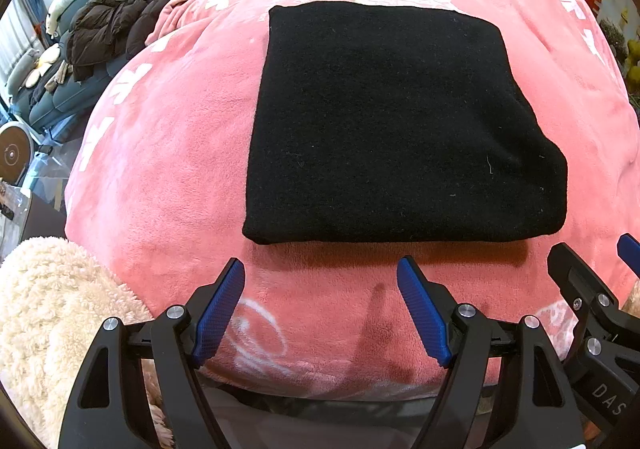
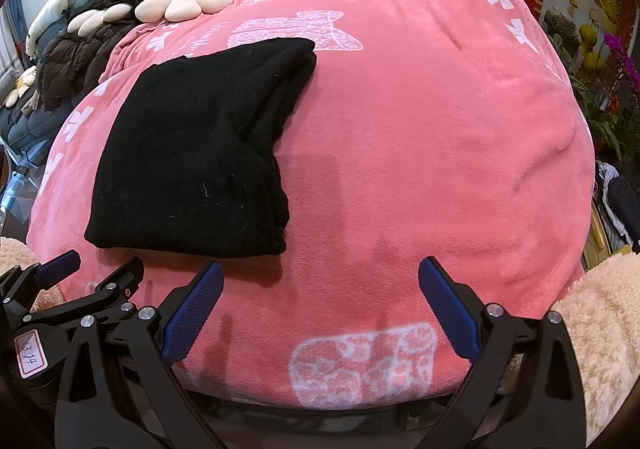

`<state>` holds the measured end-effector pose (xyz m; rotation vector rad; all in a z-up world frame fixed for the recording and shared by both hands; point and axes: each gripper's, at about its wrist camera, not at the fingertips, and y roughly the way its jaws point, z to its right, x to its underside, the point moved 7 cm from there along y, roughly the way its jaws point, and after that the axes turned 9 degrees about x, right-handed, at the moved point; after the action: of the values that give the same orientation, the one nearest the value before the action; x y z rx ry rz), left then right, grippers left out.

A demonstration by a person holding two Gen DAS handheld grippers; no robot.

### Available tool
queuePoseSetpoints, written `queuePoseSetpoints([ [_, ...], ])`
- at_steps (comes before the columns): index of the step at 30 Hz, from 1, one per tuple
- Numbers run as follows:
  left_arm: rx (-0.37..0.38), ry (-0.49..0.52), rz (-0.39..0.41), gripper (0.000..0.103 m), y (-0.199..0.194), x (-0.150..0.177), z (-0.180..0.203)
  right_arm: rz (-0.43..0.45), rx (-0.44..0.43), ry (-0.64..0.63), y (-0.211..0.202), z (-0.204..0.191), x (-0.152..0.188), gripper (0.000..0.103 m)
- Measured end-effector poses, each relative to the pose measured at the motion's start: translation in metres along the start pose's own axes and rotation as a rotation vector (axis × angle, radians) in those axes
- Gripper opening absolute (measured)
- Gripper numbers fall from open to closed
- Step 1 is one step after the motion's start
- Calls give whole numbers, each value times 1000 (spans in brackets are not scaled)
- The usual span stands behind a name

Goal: Fold small clothes

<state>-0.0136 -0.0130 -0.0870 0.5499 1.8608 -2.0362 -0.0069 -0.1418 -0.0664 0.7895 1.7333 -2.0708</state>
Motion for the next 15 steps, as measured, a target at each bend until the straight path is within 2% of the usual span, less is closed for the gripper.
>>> queuePoseSetpoints([
  [15,0,4,0,76,0,-1,1,-2,4,4,2,3,0,96],
])
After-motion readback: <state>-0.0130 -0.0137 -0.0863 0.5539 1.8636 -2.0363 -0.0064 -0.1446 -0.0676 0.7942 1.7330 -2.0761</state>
